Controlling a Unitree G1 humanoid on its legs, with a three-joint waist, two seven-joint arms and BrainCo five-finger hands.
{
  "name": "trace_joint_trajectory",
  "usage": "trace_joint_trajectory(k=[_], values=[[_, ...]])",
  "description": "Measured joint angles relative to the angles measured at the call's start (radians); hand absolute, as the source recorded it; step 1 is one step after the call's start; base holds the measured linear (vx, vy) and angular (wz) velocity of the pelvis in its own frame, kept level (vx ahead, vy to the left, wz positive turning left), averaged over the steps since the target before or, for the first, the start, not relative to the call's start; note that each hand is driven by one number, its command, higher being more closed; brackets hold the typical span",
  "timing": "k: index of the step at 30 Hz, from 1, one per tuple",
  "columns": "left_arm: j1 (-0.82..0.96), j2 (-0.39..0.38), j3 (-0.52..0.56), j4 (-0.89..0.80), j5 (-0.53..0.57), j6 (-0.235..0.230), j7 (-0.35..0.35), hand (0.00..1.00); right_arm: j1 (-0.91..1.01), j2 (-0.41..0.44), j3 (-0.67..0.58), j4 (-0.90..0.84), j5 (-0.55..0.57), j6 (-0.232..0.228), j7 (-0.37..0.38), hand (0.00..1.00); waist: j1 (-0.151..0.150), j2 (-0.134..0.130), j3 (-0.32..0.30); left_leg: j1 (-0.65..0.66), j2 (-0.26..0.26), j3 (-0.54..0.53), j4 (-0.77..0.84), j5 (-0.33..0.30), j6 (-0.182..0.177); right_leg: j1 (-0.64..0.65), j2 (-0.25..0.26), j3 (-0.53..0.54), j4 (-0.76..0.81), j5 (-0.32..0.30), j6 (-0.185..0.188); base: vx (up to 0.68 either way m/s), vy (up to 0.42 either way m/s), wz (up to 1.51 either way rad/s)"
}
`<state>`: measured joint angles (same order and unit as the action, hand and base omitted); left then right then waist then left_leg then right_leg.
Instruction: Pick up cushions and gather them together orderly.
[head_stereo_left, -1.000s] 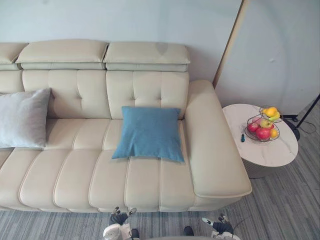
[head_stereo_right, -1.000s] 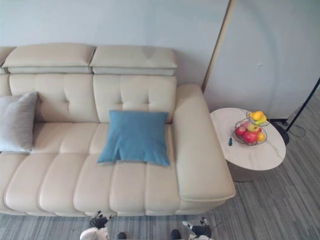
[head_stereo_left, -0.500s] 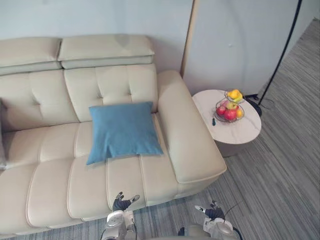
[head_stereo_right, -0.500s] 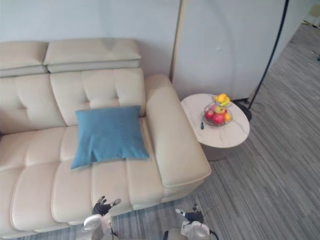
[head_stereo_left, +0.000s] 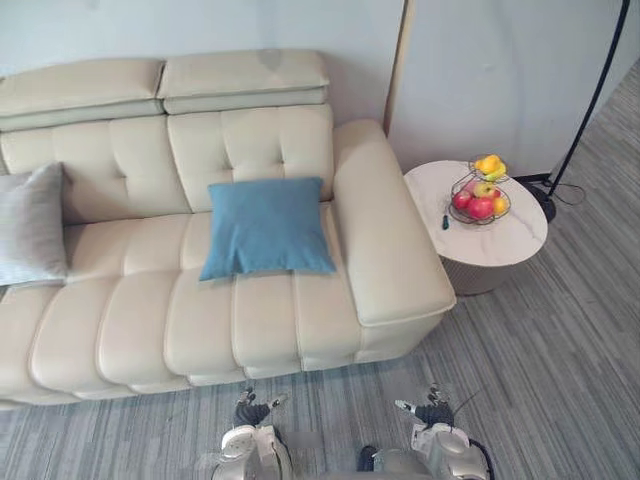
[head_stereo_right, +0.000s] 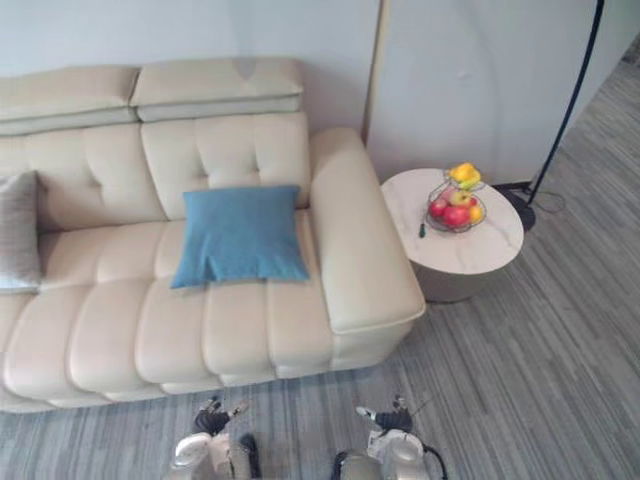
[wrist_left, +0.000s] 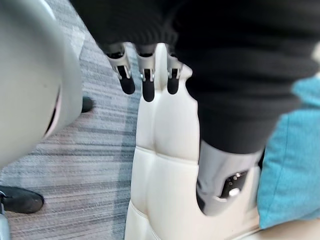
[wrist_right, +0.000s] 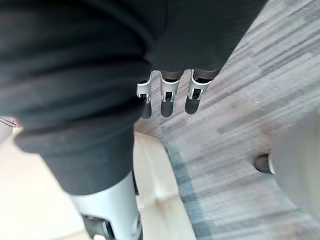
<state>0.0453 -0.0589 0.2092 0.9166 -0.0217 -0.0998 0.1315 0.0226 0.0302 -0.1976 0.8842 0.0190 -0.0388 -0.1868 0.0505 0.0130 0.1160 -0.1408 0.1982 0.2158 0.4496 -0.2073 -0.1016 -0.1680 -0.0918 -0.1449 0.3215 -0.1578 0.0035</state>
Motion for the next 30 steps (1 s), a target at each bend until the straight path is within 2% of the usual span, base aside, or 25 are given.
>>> trace_joint_trajectory(k=[1,2,4,7,12,13,23,30], values=[[0.008,-0.005,0.005,0.001,0.0,0.0,0.0,0.0,0.004,0.002,-0.003,0.0,0.0,0.0,0.001,0.0,-0.002,0.017,-0.005,0.033,-0.001,-0.007,-0.056,-0.034,-0.006,-0.002,0.01,0.005,-0.007,0.007,0.018,-0.1,0.209,-0.23],[0.006,0.004,0.017,0.003,0.001,0.002,0.001,0.0,0.003,0.014,-0.019,0.012,-0.001,0.005,0.002,0.0,0.0,0.003,-0.007,0.046,-0.02,0.016,-0.096,-0.034,0.005,0.0,0.003,0.026,-0.021,0.024,0.034,-0.09,0.222,-0.3],[0.025,0.02,0.039,0.009,0.001,0.002,0.003,0.0,0.023,0.032,-0.031,0.037,-0.007,0.015,0.019,0.0,0.003,-0.017,-0.032,0.083,-0.065,0.047,-0.195,0.007,0.022,0.035,-0.024,0.038,-0.11,0.072,0.056,-0.03,0.209,-0.29],[0.027,0.029,0.039,0.034,0.001,0.003,0.002,0.0,0.044,0.03,-0.074,0.037,-0.019,0.015,0.018,0.0,-0.007,-0.025,-0.05,0.132,-0.105,0.055,-0.262,0.027,0.033,0.093,-0.037,0.067,-0.208,0.14,0.063,0.02,0.151,-0.07],[0.032,0.032,0.047,0.071,0.001,0.007,0.001,0.0,0.046,0.027,-0.108,0.054,-0.019,0.016,0.018,0.0,-0.007,-0.02,-0.076,0.2,-0.127,0.067,-0.344,0.066,0.037,0.138,-0.033,0.075,-0.277,0.168,0.082,0.12,0.057,-0.06],[0.066,0.042,0.085,0.097,0.001,0.021,0.0,0.0,0.066,-0.028,-0.144,0.115,-0.02,0.021,0.024,0.0,-0.002,-0.011,-0.074,0.25,-0.138,0.0,-0.383,0.069,0.038,0.207,-0.029,0.069,-0.36,0.196,0.084,0.08,0.009,-0.02],[0.067,0.045,0.083,0.098,0.002,0.021,-0.002,0.0,0.068,-0.031,-0.144,0.123,-0.021,0.023,0.03,0.0,-0.001,-0.011,-0.073,0.248,-0.138,-0.005,-0.387,0.07,0.038,0.208,-0.032,0.05,-0.36,0.195,0.084,0.0,0.0,0.02],[0.048,0.066,0.037,0.122,0.04,0.025,-0.011,0.0,0.072,-0.037,-0.173,0.156,-0.021,0.041,0.036,0.0,-0.006,-0.013,-0.068,0.283,-0.132,0.018,-0.402,0.069,0.034,0.237,-0.025,0.064,-0.38,0.195,0.085,0.0,-0.006,-0.05]])
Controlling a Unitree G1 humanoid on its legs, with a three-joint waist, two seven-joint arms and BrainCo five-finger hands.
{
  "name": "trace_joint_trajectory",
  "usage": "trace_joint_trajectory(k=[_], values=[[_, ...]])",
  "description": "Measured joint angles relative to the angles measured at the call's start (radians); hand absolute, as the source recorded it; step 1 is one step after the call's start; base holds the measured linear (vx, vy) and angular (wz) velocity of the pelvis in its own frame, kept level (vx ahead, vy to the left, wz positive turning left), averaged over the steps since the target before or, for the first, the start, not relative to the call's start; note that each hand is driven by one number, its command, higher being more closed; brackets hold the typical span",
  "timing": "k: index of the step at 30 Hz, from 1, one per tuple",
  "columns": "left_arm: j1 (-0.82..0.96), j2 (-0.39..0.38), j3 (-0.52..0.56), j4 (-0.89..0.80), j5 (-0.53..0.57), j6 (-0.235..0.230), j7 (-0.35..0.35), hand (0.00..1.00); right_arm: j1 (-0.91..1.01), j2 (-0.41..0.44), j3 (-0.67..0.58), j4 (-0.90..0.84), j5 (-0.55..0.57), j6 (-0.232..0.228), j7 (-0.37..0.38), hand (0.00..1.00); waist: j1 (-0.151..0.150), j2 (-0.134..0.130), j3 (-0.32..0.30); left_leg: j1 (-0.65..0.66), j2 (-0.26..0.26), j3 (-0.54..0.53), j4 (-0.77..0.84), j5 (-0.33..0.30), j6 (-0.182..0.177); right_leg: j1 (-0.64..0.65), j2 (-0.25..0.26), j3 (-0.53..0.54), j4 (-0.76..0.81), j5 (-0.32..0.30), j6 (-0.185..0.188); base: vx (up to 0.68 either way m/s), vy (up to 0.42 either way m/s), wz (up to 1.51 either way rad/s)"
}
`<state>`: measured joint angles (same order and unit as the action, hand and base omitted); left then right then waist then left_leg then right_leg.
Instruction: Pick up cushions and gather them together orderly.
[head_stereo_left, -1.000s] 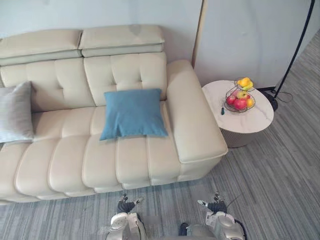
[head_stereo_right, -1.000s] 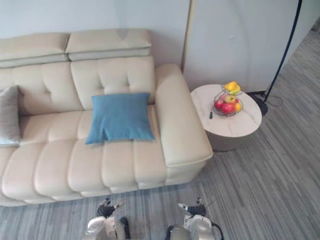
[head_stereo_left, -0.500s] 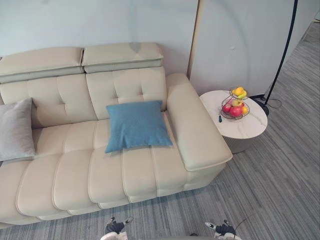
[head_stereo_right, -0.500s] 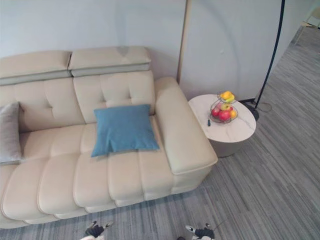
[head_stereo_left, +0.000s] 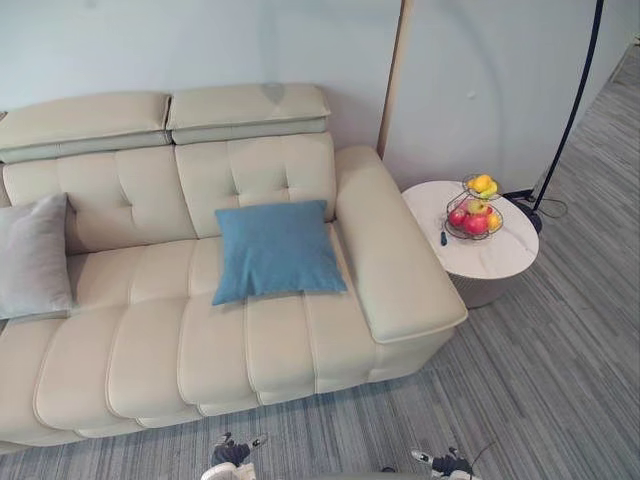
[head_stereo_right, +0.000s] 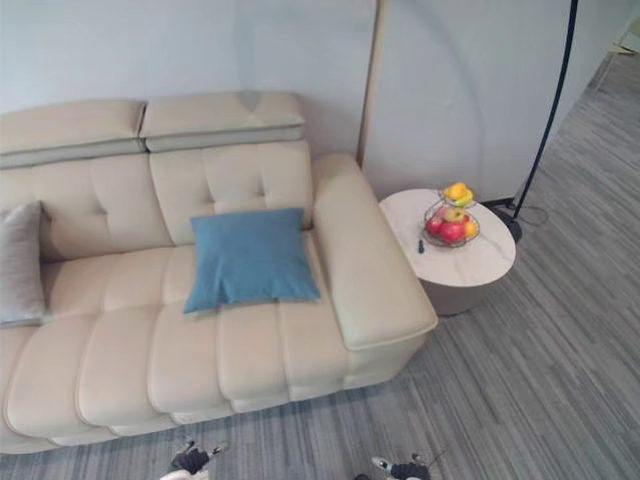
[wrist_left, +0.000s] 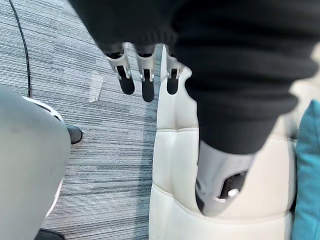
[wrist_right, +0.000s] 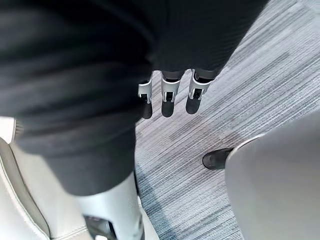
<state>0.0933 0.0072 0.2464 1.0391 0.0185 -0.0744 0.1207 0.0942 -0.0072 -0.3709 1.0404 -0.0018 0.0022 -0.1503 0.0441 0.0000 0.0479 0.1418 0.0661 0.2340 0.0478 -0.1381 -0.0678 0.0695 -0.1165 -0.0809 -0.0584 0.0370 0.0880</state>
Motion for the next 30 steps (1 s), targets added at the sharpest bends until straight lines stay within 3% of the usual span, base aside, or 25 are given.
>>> trace_joint_trajectory(k=[5,7,8,9,10,11,13,14,16,18,19,20,21,23,25,26,28,29,30], values=[[-0.012,0.001,0.002,0.011,0.0,-0.001,-0.012,0.0,-0.007,0.001,-0.009,-0.001,0.0,0.005,0.002,0.0,0.0,-0.008,0.01,-0.004,0.015,0.055,0.034,-0.014,-0.014,-0.059,0.027,0.111,0.031,0.004,-0.006,-0.04,-0.036,-0.72],[-0.029,-0.006,0.011,0.011,0.0,-0.001,-0.014,0.0,-0.018,0.002,0.004,-0.029,-0.002,0.007,0.0,0.0,-0.003,0.001,0.034,-0.003,0.04,0.176,0.067,-0.062,-0.019,-0.149,0.076,0.244,0.078,0.017,-0.012,-0.09,-0.023,-1.48],[-0.03,-0.006,0.011,0.01,0.0,-0.001,-0.014,0.0,-0.017,0.002,0.012,-0.037,-0.007,0.007,0.0,0.0,-0.003,-0.002,0.037,-0.003,0.043,0.2,0.074,-0.07,-0.021,-0.161,0.085,0.265,0.082,0.023,-0.01,-0.07,-0.017,-1.9],[-0.03,-0.001,0.012,0.002,0.001,0.0,-0.014,0.0,-0.032,0.002,0.045,-0.045,-0.023,0.007,-0.001,0.0,-0.003,-0.006,0.048,-0.007,0.061,0.299,0.097,-0.091,-0.023,-0.205,0.109,0.311,0.085,0.039,-0.024,-0.05,-0.031,-1.57],[-0.031,0.002,0.012,-0.001,0.001,0.0,-0.013,0.0,-0.04,0.002,0.056,-0.046,-0.029,0.007,-0.001,0.0,-0.004,0.0,0.051,-0.018,0.074,0.34,0.103,-0.097,-0.024,-0.222,0.111,0.296,0.091,0.032,-0.037,-0.05,-0.071,-2.21],[-0.043,0.001,0.011,-0.016,0.002,0.0,-0.011,0.0,-0.06,0.004,0.06,-0.046,-0.032,0.008,-0.003,0.0,-0.008,-0.001,0.053,-0.032,0.101,0.432,0.117,-0.099,-0.027,-0.317,0.097,0.117,0.195,-0.006,-0.082,-0.01,-0.077,-1.68],[-0.054,0.002,0.004,-0.023,0.002,0.0,-0.011,0.0,-0.073,0.008,0.062,-0.044,-0.041,0.007,-0.007,0.0,-0.012,-0.018,0.057,-0.029,0.111,0.498,0.142,-0.098,-0.029,-0.378,0.041,-0.169,0.333,-0.062,-0.109,0.1,-0.114,-1.53],[-0.063,0.002,-0.001,-0.023,0.0,0.001,-0.012,0.0,-0.062,0.008,0.061,-0.043,-0.042,0.007,-0.007,0.0,-0.012,-0.022,0.057,-0.027,0.111,0.51,0.164,-0.098,-0.029,-0.37,-0.004,-0.338,0.372,-0.11,-0.166,0.14,-0.154,-1.06],[-0.076,-0.022,-0.001,-0.025,0.0,0.001,-0.012,0.0,-0.072,-0.003,0.058,-0.048,-0.042,0.0,-0.009,0.0,-0.021,-0.002,0.068,0.012,0.116,0.518,0.162,-0.097,-0.029,-0.354,-0.024,-0.478,0.414,-0.148,-0.208,0.15,-0.185,-0.87],[-0.089,-0.028,-0.018,-0.025,0.0,0.0,-0.015,0.0,-0.083,-0.015,0.055,-0.049,-0.042,-0.006,-0.008,0.0,-0.037,0.025,0.082,0.048,0.117,0.525,0.173,-0.09,-0.039,-0.353,-0.007,-0.436,0.463,-0.207,-0.192,0.14,-0.148,-0.73],[-0.089,-0.025,-0.024,-0.024,0.0,0.0,-0.016,0.0,-0.084,-0.016,0.055,-0.047,-0.042,-0.007,-0.007,0.0,-0.038,0.025,0.082,0.052,0.123,0.522,0.198,-0.087,-0.043,-0.355,-0.005,-0.424,0.479,-0.225,-0.191,0.21,-0.241,-0.6],[-0.089,-0.018,-0.038,-0.016,0.001,0.0,-0.018,0.0,-0.085,-0.015,0.049,-0.041,-0.041,-0.008,-0.007,0.0,-0.042,0.022,0.084,0.021,0.173,0.513,0.345,-0.087,-0.042,-0.348,0.005,-0.393,0.497,-0.262,-0.179,0.18,-0.246,-0.52],[-0.085,-0.018,-0.034,-0.007,-0.001,0.0,-0.018,0.0,-0.084,-0.01,0.043,-0.041,-0.04,-0.007,-0.008,0.0,-0.044,0.013,0.092,-0.048,0.253,0.458,0.565,-0.085,0.02,-0.32,0.03,-0.364,0.487,-0.278,-0.18,0.18,-0.255,-0.52],[-0.078,-0.024,-0.008,-0.019,-0.003,-0.001,-0.022,0.0,-0.085,-0.005,0.038,-0.043,-0.038,-0.003,-0.01,0.0,-0.038,0.023,0.111,-0.109,0.305,0.382,0.748,-0.13,0.067,-0.273,0.066,-0.331,0.473,-0.285,-0.195,0.15,-0.17,-0.71],[-0.07,-0.016,0.009,-0.031,-0.006,-0.006,-0.023,0.0,-0.081,-0.005,0.038,-0.039,-0.036,0.003,-0.015,0.0,-0.025,0.021,0.123,-0.22,0.251,0.212,0.821,-0.187,0.007,-0.217,0.108,-0.262,0.462,-0.312,-0.221,0.19,-0.134,-1.15],[-0.07,-0.02,0.011,-0.041,-0.008,-0.006,-0.023,0.0,-0.079,-0.003,0.034,-0.038,-0.035,0.004,-0.016,0.0,-0.019,0.021,0.124,-0.26,0.213,0.148,0.8,-0.195,-0.004,-0.202,0.126,-0.223,0.458,-0.314,-0.21,0.23,-0.066,-1.38],[-0.071,-0.023,0.043,-0.06,-0.023,-0.008,-0.023,0.0,-0.072,-0.001,0.039,-0.04,-0.035,0.004,-0.02,0.0,0.01,0.012,0.128,-0.368,0.074,-0.061,0.672,-0.207,-0.005,-0.168,0.163,-0.096,0.448,-0.325,-0.203,0.24,0.01,-1.67],[-0.07,-0.025,0.05,-0.062,-0.024,-0.008,-0.023,0.0,-0.071,0.0,0.04,-0.04,-0.035,0.004,-0.02,0.0,0.014,0.009,0.128,-0.384,0.044,-0.108,0.637,-0.206,-0.006,-0.164,0.169,-0.067,0.448,-0.328,-0.198,0.25,0.088,-1.75],[-0.063,-0.029,0.065,-0.066,-0.026,-0.008,-0.019,0.0,-0.072,-0.001,0.054,-0.04,-0.035,0.004,-0.023,0.0,0.017,0.01,0.128,-0.41,-0.022,-0.242,0.554,-0.198,-0.017,-0.154,0.188,0.006,0.449,-0.336,-0.186,0.33,0.158,-1.91]])
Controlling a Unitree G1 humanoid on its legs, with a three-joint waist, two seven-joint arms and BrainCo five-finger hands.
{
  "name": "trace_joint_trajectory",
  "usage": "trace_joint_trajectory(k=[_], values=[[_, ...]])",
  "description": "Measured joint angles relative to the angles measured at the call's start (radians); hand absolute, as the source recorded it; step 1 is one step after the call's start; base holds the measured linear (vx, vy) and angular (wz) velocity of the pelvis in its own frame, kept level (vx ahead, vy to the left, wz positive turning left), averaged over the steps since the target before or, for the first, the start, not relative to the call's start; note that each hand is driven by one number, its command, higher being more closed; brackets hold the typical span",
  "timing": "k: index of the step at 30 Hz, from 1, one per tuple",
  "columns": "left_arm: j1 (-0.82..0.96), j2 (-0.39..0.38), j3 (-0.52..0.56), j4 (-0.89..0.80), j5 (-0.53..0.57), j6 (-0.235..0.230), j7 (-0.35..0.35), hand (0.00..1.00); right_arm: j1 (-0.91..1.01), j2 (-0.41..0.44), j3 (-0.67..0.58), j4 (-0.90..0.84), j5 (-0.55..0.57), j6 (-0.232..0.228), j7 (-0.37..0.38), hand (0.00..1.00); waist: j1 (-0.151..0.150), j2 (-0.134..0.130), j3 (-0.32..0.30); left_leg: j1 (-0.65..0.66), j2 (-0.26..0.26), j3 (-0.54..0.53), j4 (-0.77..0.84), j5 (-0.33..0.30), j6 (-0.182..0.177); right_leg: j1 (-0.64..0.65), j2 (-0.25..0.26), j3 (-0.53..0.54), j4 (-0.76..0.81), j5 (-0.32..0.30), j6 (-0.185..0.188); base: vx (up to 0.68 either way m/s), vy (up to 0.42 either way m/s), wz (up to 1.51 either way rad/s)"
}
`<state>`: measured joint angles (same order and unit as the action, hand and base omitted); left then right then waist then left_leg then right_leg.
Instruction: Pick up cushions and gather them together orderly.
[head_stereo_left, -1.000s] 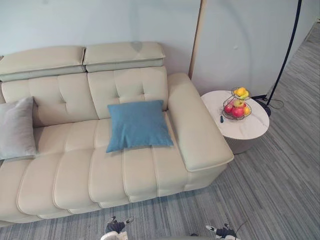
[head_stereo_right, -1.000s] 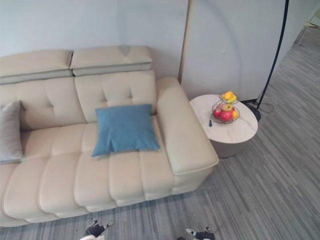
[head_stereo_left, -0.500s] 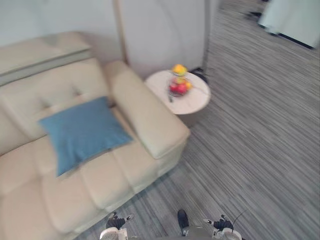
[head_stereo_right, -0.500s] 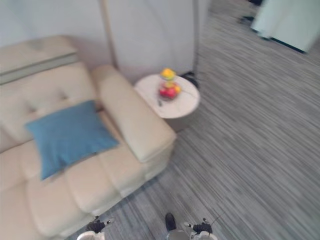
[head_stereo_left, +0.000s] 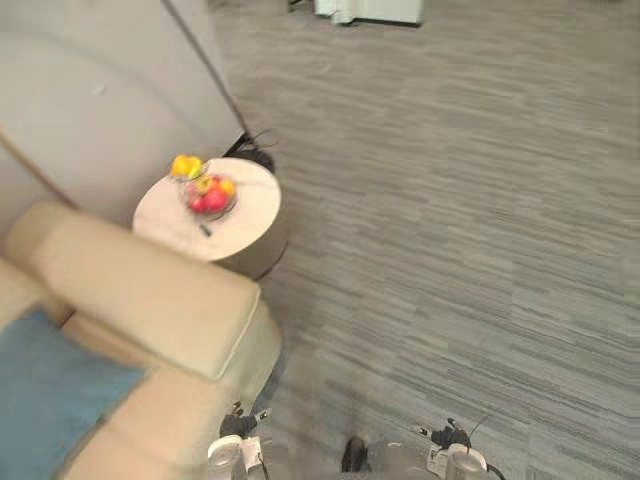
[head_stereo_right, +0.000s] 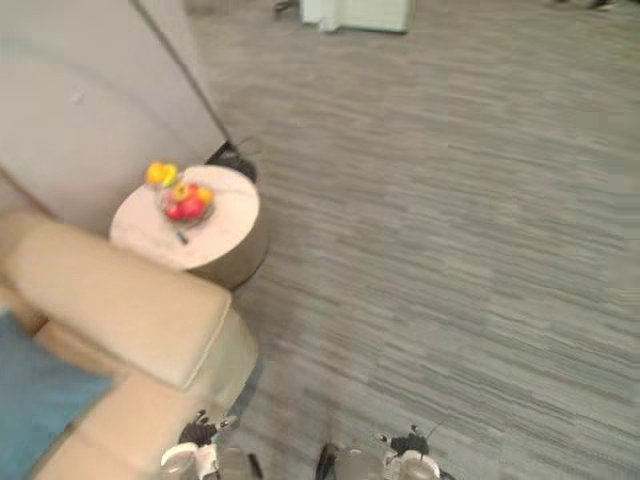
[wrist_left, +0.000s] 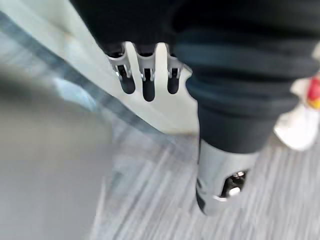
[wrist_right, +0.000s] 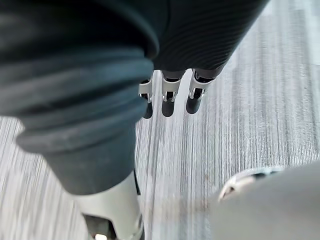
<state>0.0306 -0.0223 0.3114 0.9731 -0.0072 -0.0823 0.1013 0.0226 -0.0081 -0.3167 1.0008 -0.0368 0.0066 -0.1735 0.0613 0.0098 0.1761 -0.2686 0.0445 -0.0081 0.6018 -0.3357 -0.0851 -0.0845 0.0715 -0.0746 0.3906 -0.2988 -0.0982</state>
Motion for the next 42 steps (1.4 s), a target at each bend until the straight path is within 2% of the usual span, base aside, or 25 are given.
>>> trace_joint_trajectory(k=[1,3,4,7,9,10,11,14,15,16,18,20,22,24,26,29,31,32,33,34,36,38,39,40,42], values=[[0.003,-0.005,0.024,0.001,-0.009,0.0,0.0,0.0,-0.004,-0.002,0.02,-0.001,0.0,0.0,-0.001,0.0,0.003,0.0,0.0,-0.022,-0.042,-0.114,-0.054,0.009,-0.004,0.0,0.02,0.075,0.01,-0.007,0.01,0.36,0.178,-2.27],[0.008,-0.012,0.044,0.003,-0.027,0.0,0.001,0.0,-0.004,-0.005,0.043,-0.002,-0.001,0.0,-0.001,0.0,0.013,0.001,-0.004,-0.022,-0.06,-0.215,-0.117,0.075,0.015,-0.001,0.053,0.187,0.036,-0.021,0.03,0.3,0.169,-2.11],[0.011,-0.005,0.058,0.011,-0.038,0.0,0.0,0.0,-0.002,0.003,0.057,-0.001,-0.001,0.001,0.0,0.0,0.021,-0.01,-0.011,0.009,-0.06,-0.18,-0.115,0.116,0.018,0.001,0.063,0.259,0.064,-0.04,0.043,0.3,0.182,-1.79],[0.015,0.016,0.064,0.016,-0.038,0.0,0.0,0.0,0.018,0.026,0.058,-0.003,-0.002,0.001,0.003,0.0,0.025,-0.054,-0.046,0.037,-0.025,-0.032,-0.142,0.089,0.053,-0.004,0.039,0.318,0.055,-0.037,0.076,0.38,0.232,-1.58],[0.014,0.024,0.061,0.018,-0.036,0.001,0.0,0.0,0.013,0.042,0.056,-0.006,-0.003,0.0,0.004,0.0,0.028,-0.061,-0.046,0.114,0.0,0.092,-0.183,0.085,0.06,-0.011,-0.04,0.189,0.087,-0.011,0.161,0.31,0.25,-1.51],[0.013,0.024,0.059,0.02,-0.036,0.002,0.0,0.0,0.013,0.044,0.056,-0.007,-0.003,-0.002,0.006,0.0,0.027,-0.059,-0.048,0.123,0.006,0.109,-0.189,0.085,0.06,-0.015,-0.063,0.144,0.104,-0.008,0.179,0.2,0.185,-1.43],[0.011,0.025,0.04,0.021,-0.036,0.003,0.001,0.0,0.006,0.054,0.055,-0.007,-0.003,-0.004,0.006,0.0,0.032,-0.053,-0.053,0.151,0.026,0.169,-0.206,0.083,0.065,-0.04,-0.138,-0.018,0.165,-0.007,0.199,0.11,0.118,-1.2],[-0.006,0.041,-0.041,0.036,-0.036,0.006,-0.001,0.0,-0.008,0.071,0.055,-0.005,-0.003,-0.008,0.007,0.0,0.038,-0.045,-0.055,0.217,0.065,0.303,-0.261,0.082,0.066,-0.053,-0.324,-0.441,0.212,-0.009,0.171,0.1,0.052,-1.42],[-0.01,0.043,-0.055,0.043,-0.036,0.01,0.0,0.0,-0.014,0.071,0.052,-0.002,-0.004,-0.007,0.007,0.0,0.039,-0.04,-0.053,0.256,0.073,0.349,-0.289,0.082,0.066,-0.058,-0.346,-0.511,0.188,-0.002,0.153,0.09,-0.039,-1.44],[-0.011,0.046,-0.062,0.048,-0.036,0.009,-0.001,0.0,-0.015,0.071,0.05,-0.001,-0.004,-0.007,0.007,0.0,0.039,-0.04,-0.053,0.266,0.073,0.359,-0.295,0.083,0.066,-0.062,-0.343,-0.516,0.17,0.002,0.149,0.08,-0.106,-1.41],[-0.024,0.075,-0.107,0.088,-0.033,0.012,-0.008,0.0,-0.02,0.055,0.044,0.005,-0.003,-0.008,0.005,0.0,0.016,-0.054,-0.058,0.312,0.057,0.377,-0.314,0.081,0.064,-0.07,-0.298,-0.432,0.019,0.094,0.117,0.11,-0.222,-1.05],[-0.028,0.056,-0.114,0.097,-0.019,0.012,-0.013,0.0,-0.025,0.022,0.041,0.024,-0.003,-0.012,0.005,0.0,-0.005,-0.015,-0.06,0.315,0.082,0.376,-0.283,0.081,0.058,-0.06,-0.261,-0.407,0.006,0.084,0.104,0.15,-0.284,-0.52],[-0.032,0.038,-0.111,0.094,-0.01,0.013,-0.015,0.0,-0.025,0.004,0.01,0.035,0.0,-0.015,0.003,0.0,-0.006,0.007,-0.048,0.271,0.139,0.372,-0.123,0.078,0.052,-0.04,-0.231,-0.386,-0.008,0.07,0.087,0.1,-0.182,-0.48],[-0.029,0.027,-0.096,0.058,0.0,0.016,-0.017,0.0,-0.021,-0.014,0.004,0.034,0.017,-0.013,-0.007,0.0,0.002,0.033,-0.023,0.127,0.239,0.274,0.27,0.072,0.099,0.029,-0.149,-0.337,-0.016,0.026,0.049,0.15,-0.183,-0.65],[-0.016,0.033,-0.102,0.042,0.006,0.016,-0.016,0.0,-0.022,-0.008,0.006,0.034,0.021,-0.012,-0.014,0.0,0.006,0.029,-0.02,0.086,0.224,0.226,0.321,0.036,0.07,0.053,-0.133,-0.303,-0.011,-0.005,0.027,0.14,-0.093,-0.83],[-0.008,0.028,-0.115,0.001,0.007,0.014,-0.016,0.0,-0.02,0.001,0.003,0.026,0.04,-0.013,-0.024,0.0,0.014,0.012,-0.016,0.001,0.116,0.186,0.094,0.027,0.049,0.08,-0.12,-0.185,-0.032,-0.022,0.03,0.26,-0.024,-1.25],[-0.008,0.025,-0.114,-0.005,0.008,0.011,-0.015,0.0,-0.016,0.002,0.003,0.021,0.043,-0.008,-0.027,0.0,0.021,0.012,-0.016,-0.032,0.065,0.17,-0.066,0.054,0.056,0.094,-0.118,-0.119,-0.055,-0.026,0.038,0.34,0.098,-1.07],[-0.008,0.021,-0.113,-0.011,0.008,0.006,-0.016,0.0,-0.002,0.004,0.002,0.005,0.059,-0.008,-0.03,0.0,0.033,0.013,-0.016,-0.042,0.031,0.145,-0.189,0.135,0.045,0.111,-0.117,-0.062,-0.077,-0.036,0.059,0.23,0.089,-0.78],[-0.007,0.02,-0.113,-0.011,0.008,0.006,-0.015,0.0,-0.001,0.004,0.002,0.005,0.059,-0.007,-0.031,0.0,0.034,0.013,-0.017,-0.041,0.03,0.143,-0.192,0.144,0.044,0.112,-0.117,-0.057,-0.078,-0.037,0.061,0.38,0.168,-1.2],[0.0,0.019,-0.112,-0.014,0.006,0.001,-0.015,0.0,0.009,0.008,0.003,0.003,0.059,-0.006,-0.034,0.0,0.05,0.003,-0.032,-0.023,0.016,0.138,-0.199,0.211,0.058,0.127,-0.115,0.004,-0.096,-0.047,0.078,0.46,0.202,-0.98],[0.014,0.039,-0.112,-0.015,0.01,0.003,-0.016,0.0,0.024,0.036,0.001,-0.003,0.058,-0.006,-0.032,0.0,0.05,-0.032,-0.076,-0.017,0.0,0.186,-0.168,0.13,0.078,0.138,-0.146,0.058,-0.102,-0.052,0.105,0.56,0.202,-1.04],[0.012,0.052,-0.114,-0.016,0.027,0.004,-0.016,0.0,0.03,0.058,-0.001,-0.015,0.056,-0.008,-0.02,0.0,0.049,-0.065,-0.071,0.079,-0.005,0.275,-0.175,0.077,0.104,0.028,-0.186,0.088,0.209,-0.034,0.191,0.48,0.144,-0.95],[0.009,0.053,-0.114,-0.013,0.027,0.006,-0.017,0.0,0.029,0.058,-0.002,-0.022,0.056,-0.008,-0.02,0.0,0.044,-0.065,-0.065,0.105,-0.01,0.278,-0.182,0.067,0.107,-0.004,-0.194,0.085,0.289,-0.012,0.221,0.54,0.167,-0.56],[0.004,0.053,-0.127,-0.002,0.027,0.011,-0.016,0.0,0.033,0.053,-0.003,-0.039,0.054,-0.009,-0.018,0.0,0.033,-0.059,-0.059,0.183,-0.015,0.285,-0.206,0.05,0.111,-0.073,-0.217,0.067,0.49,-0.001,0.246,0.37,0.089,-0.26],[-0.009,0.045,-0.175,0.003,0.027,0.011,-0.016,0.0,0.032,0.046,-0.001,-0.048,0.048,-0.015,-0.01,0.0,0.019,-0.049,-0.056,0.307,-0.016,0.289,-0.282,0.049,0.113,-0.15,-0.262,-0.048,0.578,-0.015,0.21,0.44,0.06,-0.17]])
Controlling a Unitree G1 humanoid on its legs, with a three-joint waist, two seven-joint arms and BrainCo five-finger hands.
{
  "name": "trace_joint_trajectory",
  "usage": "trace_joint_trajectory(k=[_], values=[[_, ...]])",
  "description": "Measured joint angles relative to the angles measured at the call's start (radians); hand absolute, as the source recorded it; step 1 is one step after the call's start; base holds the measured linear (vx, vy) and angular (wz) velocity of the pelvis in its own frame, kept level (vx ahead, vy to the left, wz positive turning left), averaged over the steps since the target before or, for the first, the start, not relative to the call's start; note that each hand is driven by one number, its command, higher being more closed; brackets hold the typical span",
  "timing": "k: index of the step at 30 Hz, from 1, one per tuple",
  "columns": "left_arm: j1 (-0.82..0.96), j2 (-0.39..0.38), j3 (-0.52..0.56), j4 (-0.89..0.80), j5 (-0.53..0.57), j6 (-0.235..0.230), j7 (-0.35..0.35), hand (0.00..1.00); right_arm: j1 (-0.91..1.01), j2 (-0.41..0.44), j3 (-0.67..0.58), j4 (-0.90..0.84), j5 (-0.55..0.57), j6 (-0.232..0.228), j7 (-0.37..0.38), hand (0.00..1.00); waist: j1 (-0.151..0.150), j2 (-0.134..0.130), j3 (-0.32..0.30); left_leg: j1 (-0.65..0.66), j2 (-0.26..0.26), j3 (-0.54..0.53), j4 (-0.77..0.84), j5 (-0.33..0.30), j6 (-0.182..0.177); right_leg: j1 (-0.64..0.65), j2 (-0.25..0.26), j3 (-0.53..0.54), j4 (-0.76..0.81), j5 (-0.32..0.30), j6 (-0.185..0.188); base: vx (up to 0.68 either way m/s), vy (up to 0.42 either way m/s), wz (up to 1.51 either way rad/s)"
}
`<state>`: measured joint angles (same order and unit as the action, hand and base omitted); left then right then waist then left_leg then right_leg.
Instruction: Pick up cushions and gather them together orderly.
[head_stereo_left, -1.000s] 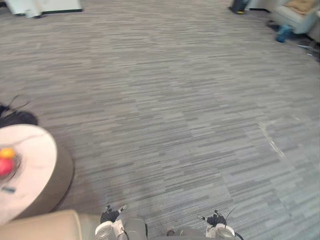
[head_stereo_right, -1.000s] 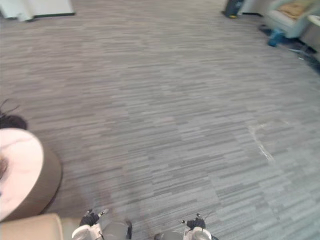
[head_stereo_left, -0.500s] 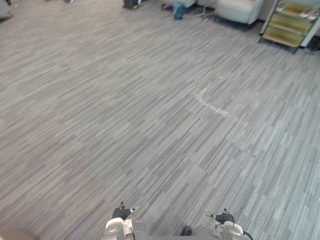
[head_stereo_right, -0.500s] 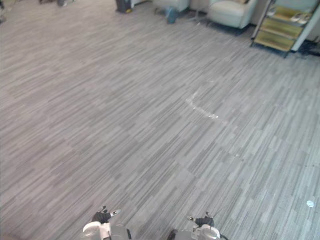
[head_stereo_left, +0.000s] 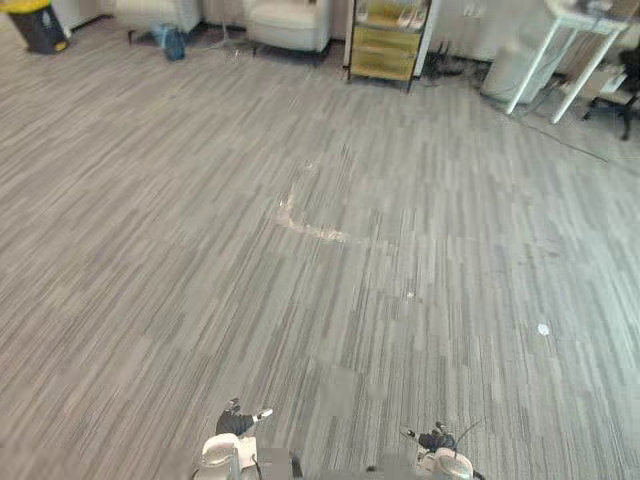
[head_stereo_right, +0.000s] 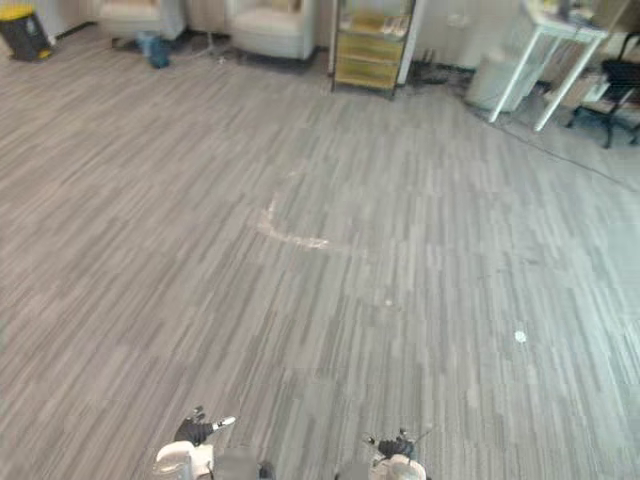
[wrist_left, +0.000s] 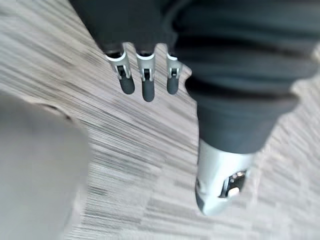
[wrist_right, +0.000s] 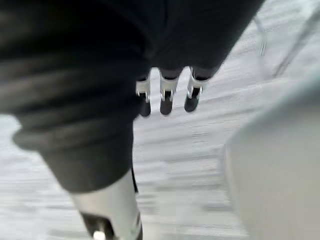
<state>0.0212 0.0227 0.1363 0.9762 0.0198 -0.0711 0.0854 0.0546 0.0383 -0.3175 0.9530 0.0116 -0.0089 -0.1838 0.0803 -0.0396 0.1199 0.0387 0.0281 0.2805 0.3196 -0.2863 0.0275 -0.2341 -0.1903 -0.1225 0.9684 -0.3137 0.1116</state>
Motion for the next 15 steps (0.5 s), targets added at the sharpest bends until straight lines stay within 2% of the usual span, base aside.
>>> trace_joint_trajectory(k=[1,2,3,4,5,6,7,8,9,10,12,13,14,15], values=[[0.0,-0.002,-0.005,0.002,0.0,-0.001,-0.001,0.0,-0.002,-0.001,0.0,0.0,-0.003,-0.001,0.001,0.0,-0.001,0.002,0.001,0.021,0.003,0.004,-0.019,0.0,0.0,-0.015,-0.006,-0.024,-0.011,-0.005,-0.012,0.52,0.029,-0.12],[-0.011,-0.011,-0.009,0.018,0.0,-0.001,-0.001,0.0,-0.016,-0.004,-0.002,0.003,-0.012,-0.003,0.008,0.0,-0.005,0.006,0.004,0.086,0.012,0.016,-0.084,0.0,-0.001,-0.056,-0.007,-0.089,-0.09,-0.022,-0.044,0.43,-0.015,-0.06],[-0.017,-0.015,-0.019,0.024,-0.001,-0.001,-0.001,0.0,-0.024,-0.004,-0.003,0.003,-0.011,-0.006,0.009,0.0,-0.021,0.007,0.005,0.12,0.019,0.015,-0.122,0.001,-0.001,-0.105,-0.002,-0.123,-0.187,-0.015,-0.054,0.61,-0.065,-0.01],[-0.02,-0.017,-0.031,0.039,0.0,0.0,-0.001,0.0,-0.035,-0.011,-0.003,0.003,-0.011,-0.01,0.009,0.0,-0.034,0.012,0.008,0.143,0.027,0.015,-0.147,0.001,-0.001,-0.146,0.011,-0.126,-0.307,0.023,-0.065,0.35,-0.071,0.05],[-0.02,-0.016,-0.035,0.04,0.0,0.0,-0.001,0.0,-0.036,-0.013,-0.003,0.004,-0.011,-0.01,0.009,0.0,-0.035,0.012,0.008,0.144,0.028,0.015,-0.149,0.001,-0.001,-0.152,0.014,-0.125,-0.328,0.031,-0.066,0.45,-0.158,0.1],[-0.02,-0.015,-0.05,0.048,0.003,0.0,-0.001,0.0,-0.042,-0.024,-0.004,0.008,-0.011,-0.008,0.009,0.0,-0.038,0.02,0.015,0.167,0.035,0.01,-0.163,0.001,-0.001,-0.17,0.038,-0.105,-0.472,0.109,-0.068,0.48,-0.208,0.22],[-0.02,-0.011,-0.058,0.052,0.009,-0.001,-0.002,0.0,-0.038,-0.034,-0.004,0.026,-0.01,-0.007,0.009,0.0,-0.042,0.014,0.024,0.195,0.029,-0.011,-0.166,-0.003,-0.008,-0.161,0.056,-0.064,-0.628,0.221,-0.079,0.48,-0.208,0.27],[-0.021,-0.009,-0.057,0.052,0.009,-0.001,-0.001,0.0,-0.036,-0.033,-0.01,0.028,-0.002,-0.008,0.011,0.0,-0.043,0.011,0.027,0.206,0.026,-0.027,-0.165,-0.006,-0.016,-0.157,0.058,-0.052,-0.656,0.279,-0.092,0.53,-0.266,0.3],[-0.027,-0.017,-0.049,0.063,0.016,0.001,0.0,0.0,-0.046,-0.048,-0.028,0.029,0.007,-0.009,0.013,0.0,-0.052,0.043,0.038,0.243,0.054,-0.076,-0.154,-0.02,-0.04,-0.148,0.082,-0.046,-0.589,0.324,-0.119,0.52,-0.281,0.16],[-0.025,-0.035,-0.035,0.064,0.019,0.0,-0.001,0.0,-0.061,-0.062,-0.034,0.036,0.007,-0.01,0.014,0.0,-0.049,0.074,0.046,0.228,0.086,-0.111,-0.06,-0.01,-0.057,-0.151,0.091,-0.066,-0.515,0.25,-0.133,0.63,-0.343,0.1],[-0.024,-0.046,-0.007,0.058,0.02,0.0,0.001,0.0,-0.063,-0.062,-0.04,0.032,0.008,-0.014,0.015,0.0,-0.05,0.093,0.046,0.141,0.117,-0.138,0.144,0.017,-0.089,-0.135,0.107,-0.077,-0.482,0.19,-0.143,0.51,-0.285,0.07],[-0.026,-0.061,0.033,0.043,0.018,0.001,0.0,0.0,-0.064,-0.072,-0.03,0.018,0.009,-0.01,0.014,0.0,-0.049,0.116,0.073,-0.027,0.193,-0.183,0.522,0.145,-0.089,-0.051,0.147,-0.096,-0.501,0.145,-0.167,0.5,-0.256,0.11],[-0.025,-0.063,0.037,0.033,0.018,0.001,0.0,0.0,-0.064,-0.073,-0.029,0.02,0.009,-0.008,0.013,0.0,-0.046,0.121,0.074,-0.059,0.209,-0.181,0.6,0.139,-0.094,-0.025,0.16,-0.1,-0.513,0.137,-0.176,0.51,-0.204,0.03],[-0.025,-0.061,0.04,0.012,0.018,0.0,0.0,0.0,-0.06,-0.069,-0.015,0.022,0.012,-0.005,0.008,0.0,-0.038,0.123,0.079,-0.129,0.232,-0.172,0.727,0.094,-0.104,0.06,0.183,-0.101,-0.555,0.119,-0.19,0.4,-0.135,-0.12]])
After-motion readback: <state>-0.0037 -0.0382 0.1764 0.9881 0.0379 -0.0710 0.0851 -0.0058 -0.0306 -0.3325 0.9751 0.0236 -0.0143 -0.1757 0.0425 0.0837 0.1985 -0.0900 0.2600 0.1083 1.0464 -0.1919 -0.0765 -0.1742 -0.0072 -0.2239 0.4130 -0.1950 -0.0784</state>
